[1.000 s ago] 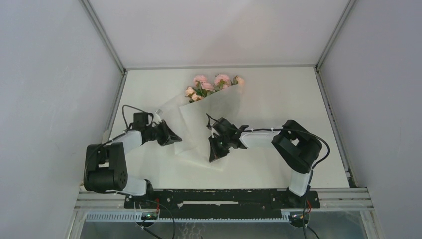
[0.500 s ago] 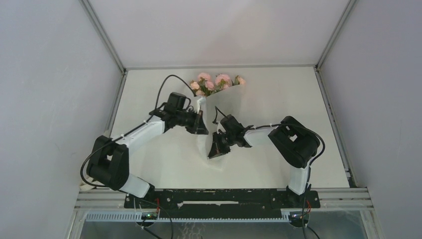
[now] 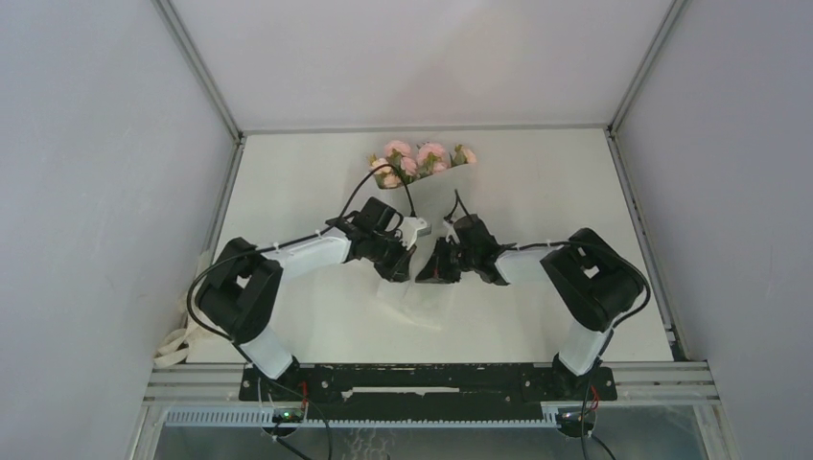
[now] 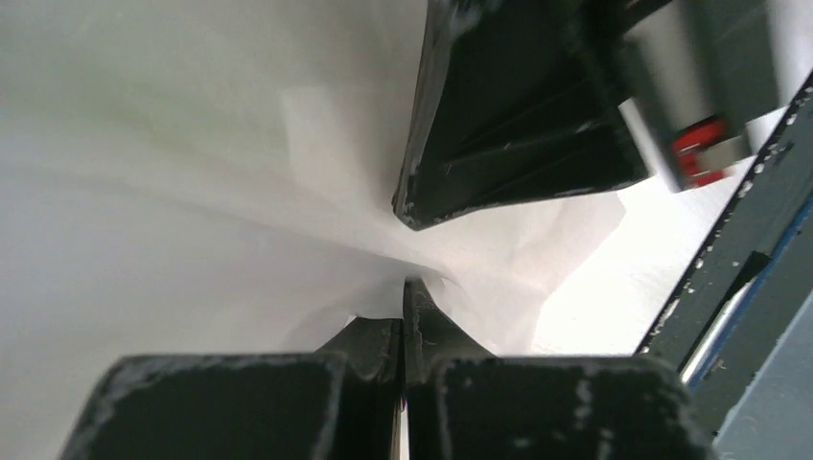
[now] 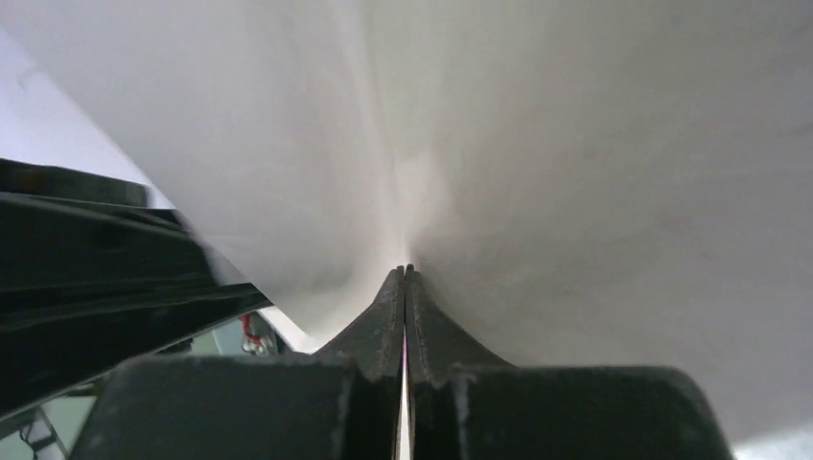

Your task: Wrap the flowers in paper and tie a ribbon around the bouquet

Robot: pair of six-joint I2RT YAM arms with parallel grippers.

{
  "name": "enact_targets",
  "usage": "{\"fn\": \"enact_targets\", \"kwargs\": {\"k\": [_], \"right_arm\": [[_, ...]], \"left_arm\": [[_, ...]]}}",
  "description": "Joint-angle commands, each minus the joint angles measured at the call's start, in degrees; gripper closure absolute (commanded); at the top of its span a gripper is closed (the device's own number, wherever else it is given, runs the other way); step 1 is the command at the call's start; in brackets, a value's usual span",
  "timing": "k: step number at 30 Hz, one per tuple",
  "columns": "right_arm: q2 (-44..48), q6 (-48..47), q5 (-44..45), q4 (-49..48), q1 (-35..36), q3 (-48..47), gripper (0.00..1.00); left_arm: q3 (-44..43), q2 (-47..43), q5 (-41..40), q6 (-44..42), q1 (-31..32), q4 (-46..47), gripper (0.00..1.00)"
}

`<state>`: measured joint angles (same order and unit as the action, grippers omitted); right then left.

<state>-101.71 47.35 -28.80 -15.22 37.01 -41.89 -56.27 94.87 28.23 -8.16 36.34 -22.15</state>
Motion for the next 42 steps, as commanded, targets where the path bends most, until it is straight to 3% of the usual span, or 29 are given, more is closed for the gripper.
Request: {"fn": "enact_targets", "kwargs": {"k": [1,9,13,15,19,28,33,38,42], "right_arm": [[8.20,1.50,6.52,3.06,-2.20,-0.47,0.95],[15.45,-6.41,15.07,17.46,-10.71,-0.47,0.79],[9.83,-8.35,-0.26,6.35,-7.70,-1.95,0.85],[5.78,-9.08,-4.14,5.49,-3.83,-5.78,0.87],[-2.33,-4.71,-4.66,2.39,0.12,-10.28,0.91],[-16.08,5.33,-5.75,-6.46,-1.20,-12.00,0.98],[-16.40,7.13,-4.08,-8.06,-1.02,-12.58,0.98],[-12.30,7.68,-3.83,-9.70,-2.39,-11.47,0.98],[-8.36,4.56,-1.17,-5.27,-3.68,-11.35,0.98]], "left_arm": [[-0.60,1.30,-2.74,-4.50,0.91,-0.49,1.00],[-1.52,3.05,-3.52,-4.51,2.57,-0.75,1.00],[-3.10,1.62,-1.34,-3.82,2.07,-2.59,1.00],[-4.56,0.87,0.01,-2.76,1.27,-3.84,1.00],[-6.17,-1.06,2.27,-0.24,-1.19,-5.30,1.00],[-11.26,-4.84,8.97,3.54,-2.84,-6.55,1.00],[-12.12,-0.37,7.76,3.80,-1.53,-2.41,1.00],[-11.36,3.95,5.23,-2.39,1.17,-3.98,1.00],[-9.47,4.92,3.59,-6.86,1.75,-4.88,1.00]]}}
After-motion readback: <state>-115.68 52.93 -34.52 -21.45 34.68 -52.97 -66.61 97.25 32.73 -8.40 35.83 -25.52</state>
